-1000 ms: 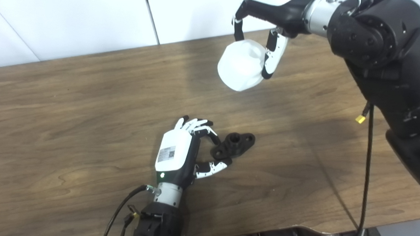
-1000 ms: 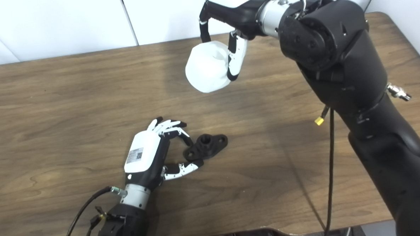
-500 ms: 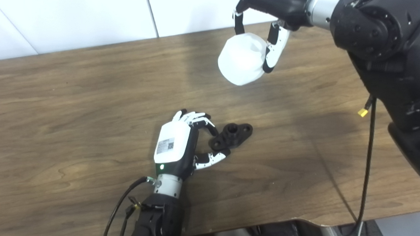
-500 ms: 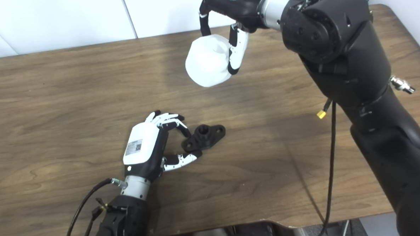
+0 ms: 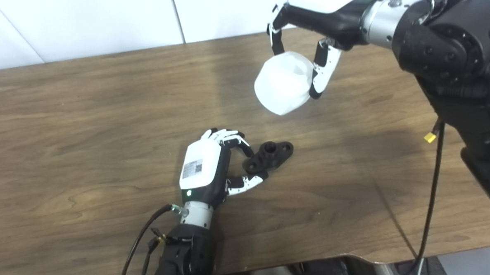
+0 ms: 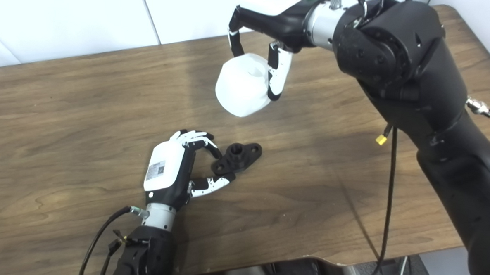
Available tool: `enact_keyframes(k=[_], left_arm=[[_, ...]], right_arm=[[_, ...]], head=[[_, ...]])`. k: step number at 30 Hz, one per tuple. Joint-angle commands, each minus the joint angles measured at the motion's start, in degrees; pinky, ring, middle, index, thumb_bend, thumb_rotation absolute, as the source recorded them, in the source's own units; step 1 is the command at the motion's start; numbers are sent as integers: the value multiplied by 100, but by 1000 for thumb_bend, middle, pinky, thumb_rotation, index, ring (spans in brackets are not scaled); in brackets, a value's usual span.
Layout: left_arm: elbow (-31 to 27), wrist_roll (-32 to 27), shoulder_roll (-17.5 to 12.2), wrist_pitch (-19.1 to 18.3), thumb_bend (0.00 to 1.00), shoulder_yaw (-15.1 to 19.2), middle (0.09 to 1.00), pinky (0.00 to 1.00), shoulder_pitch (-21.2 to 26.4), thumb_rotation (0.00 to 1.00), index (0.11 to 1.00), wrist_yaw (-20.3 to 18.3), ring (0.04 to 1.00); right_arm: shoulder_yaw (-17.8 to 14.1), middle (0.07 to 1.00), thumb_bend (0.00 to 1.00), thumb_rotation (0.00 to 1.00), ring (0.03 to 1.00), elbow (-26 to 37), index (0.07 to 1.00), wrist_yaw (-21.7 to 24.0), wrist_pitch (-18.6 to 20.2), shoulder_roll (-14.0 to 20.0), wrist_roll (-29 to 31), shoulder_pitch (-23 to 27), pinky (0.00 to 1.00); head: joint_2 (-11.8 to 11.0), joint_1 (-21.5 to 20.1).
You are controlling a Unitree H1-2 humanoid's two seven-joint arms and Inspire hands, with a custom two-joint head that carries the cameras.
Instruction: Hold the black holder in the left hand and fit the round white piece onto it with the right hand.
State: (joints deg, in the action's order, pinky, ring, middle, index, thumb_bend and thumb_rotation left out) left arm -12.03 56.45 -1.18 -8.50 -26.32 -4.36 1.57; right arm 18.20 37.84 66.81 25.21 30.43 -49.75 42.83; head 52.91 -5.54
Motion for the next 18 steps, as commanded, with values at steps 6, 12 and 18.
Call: enact_keyframes(k=[6,12,18], left_arm=[[-15,93,176,-44,518,-71,759,898,82,54,484,73,822],[-21,108,192,-75,519,-81,761,895,91,54,484,65,823],[-5,117,179,-53,519,-94,756,891,98,55,484,112,817]], right_arm=[[-1,813,523,132,936,413,481,595,171,-47,1,-221,865],[61,807,522,129,940,442,481,595,170,-97,-194,-517,900],[177,808,523,129,933,435,482,594,168,-139,-335,-746,876]], head=[[-6,6],[-6,6],[-6,6]])
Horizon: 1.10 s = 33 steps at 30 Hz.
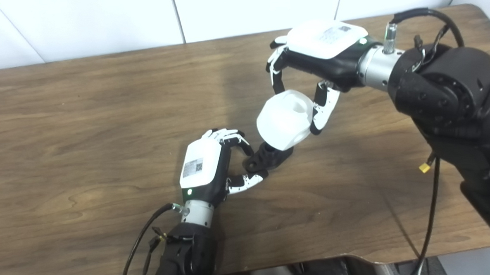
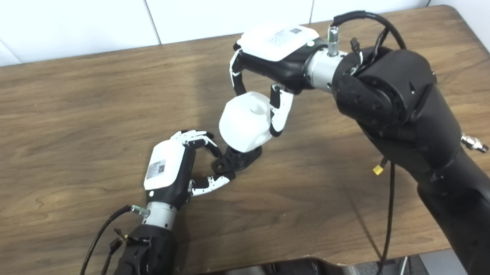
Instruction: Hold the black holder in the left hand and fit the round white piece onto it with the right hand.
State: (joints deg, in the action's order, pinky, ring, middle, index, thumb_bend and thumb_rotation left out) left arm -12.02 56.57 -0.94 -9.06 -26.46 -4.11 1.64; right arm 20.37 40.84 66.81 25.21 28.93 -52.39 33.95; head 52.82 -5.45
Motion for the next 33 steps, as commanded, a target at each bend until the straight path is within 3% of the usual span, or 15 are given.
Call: enact_keyframes(k=[1,23,28,33], left_arm=[[-7,113,154,-4,518,-83,756,891,72,55,484,99,816],[48,110,166,-40,519,-92,755,887,112,55,484,126,811],[56,110,160,-36,519,-103,752,884,118,55,484,139,810],[52,102,159,-43,519,-109,750,880,117,56,484,133,807]], right_arm=[[-30,806,523,131,932,129,482,594,169,-10,-63,115,868],[-89,829,523,133,954,-42,481,595,171,-329,-257,107,886],[108,807,524,133,951,-62,480,595,170,-350,-363,255,883],[463,755,524,136,915,-17,480,595,167,-401,-637,367,815]], head=[[3,-3],[-30,-5],[-39,-17],[-39,-17]])
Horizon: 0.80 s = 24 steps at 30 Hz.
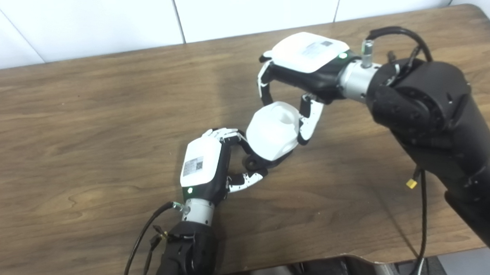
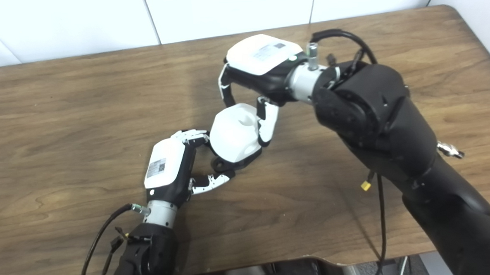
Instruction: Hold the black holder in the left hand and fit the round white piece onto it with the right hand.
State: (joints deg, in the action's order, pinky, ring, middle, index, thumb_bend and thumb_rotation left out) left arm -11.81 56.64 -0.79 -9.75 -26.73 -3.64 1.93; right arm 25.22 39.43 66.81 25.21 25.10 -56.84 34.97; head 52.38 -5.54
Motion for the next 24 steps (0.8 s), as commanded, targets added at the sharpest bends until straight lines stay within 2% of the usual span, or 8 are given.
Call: enact_keyframes(k=[1,5,14,19,24], left_arm=[[44,87,143,32,520,-81,749,881,74,55,484,116,807],[63,80,140,40,520,-81,748,885,78,55,484,142,805],[46,74,131,48,520,-92,749,881,75,55,484,144,806],[3,52,136,20,520,-91,754,891,70,55,484,106,812],[-8,32,119,38,520,-91,751,883,62,55,484,121,807]], right_arm=[[34,757,524,136,915,122,480,594,165,-53,-285,274,813],[230,742,525,135,907,110,480,595,170,-152,-511,311,830],[1021,758,525,133,912,117,479,595,166,-151,-857,472,857],[1246,744,525,135,903,82,477,595,146,-151,-1120,460,830],[1308,749,525,135,899,81,477,595,149,-144,-1153,447,813]], head=[[-9,-11],[-9,-11],[6,-26],[16,-44],[37,-58]])
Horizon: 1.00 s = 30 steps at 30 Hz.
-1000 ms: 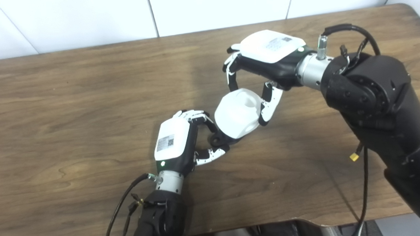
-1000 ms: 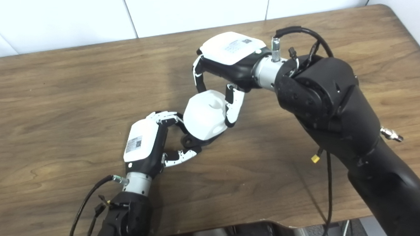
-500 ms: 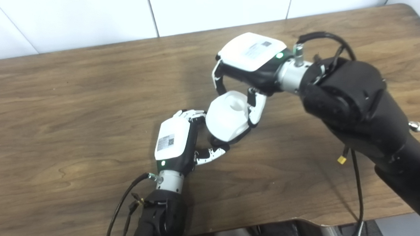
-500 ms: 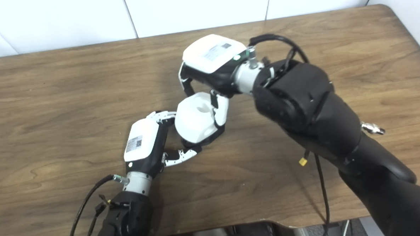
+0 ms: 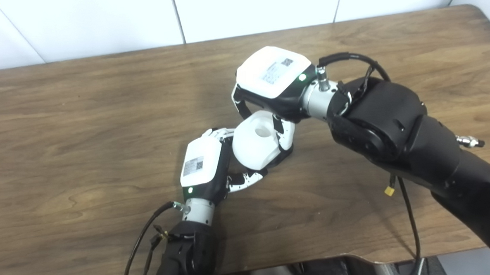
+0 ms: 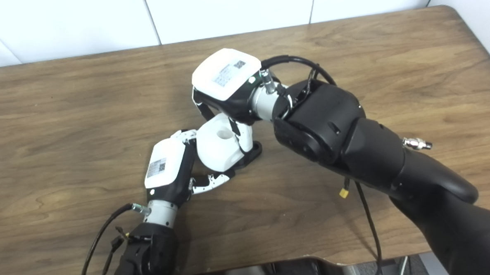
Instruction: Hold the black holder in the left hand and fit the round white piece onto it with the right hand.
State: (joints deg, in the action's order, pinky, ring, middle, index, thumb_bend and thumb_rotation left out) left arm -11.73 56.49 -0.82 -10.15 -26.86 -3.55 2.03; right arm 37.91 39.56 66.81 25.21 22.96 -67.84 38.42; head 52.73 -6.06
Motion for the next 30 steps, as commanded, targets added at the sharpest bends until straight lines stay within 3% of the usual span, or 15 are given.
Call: enact_keyframes(k=[1,18,30], left_arm=[[-21,46,122,73,520,-78,750,883,52,55,484,107,807],[-34,61,90,79,520,-76,749,884,58,56,484,110,804],[-87,83,84,46,519,-75,751,875,60,56,484,60,802]], right_arm=[[40,749,525,135,898,69,477,595,149,73,-52,99,807],[-210,756,524,132,889,73,478,595,170,347,649,508,769],[-105,734,525,134,859,-118,478,595,170,389,787,767,719]], head=[[2,-5],[53,-64],[85,-59]])
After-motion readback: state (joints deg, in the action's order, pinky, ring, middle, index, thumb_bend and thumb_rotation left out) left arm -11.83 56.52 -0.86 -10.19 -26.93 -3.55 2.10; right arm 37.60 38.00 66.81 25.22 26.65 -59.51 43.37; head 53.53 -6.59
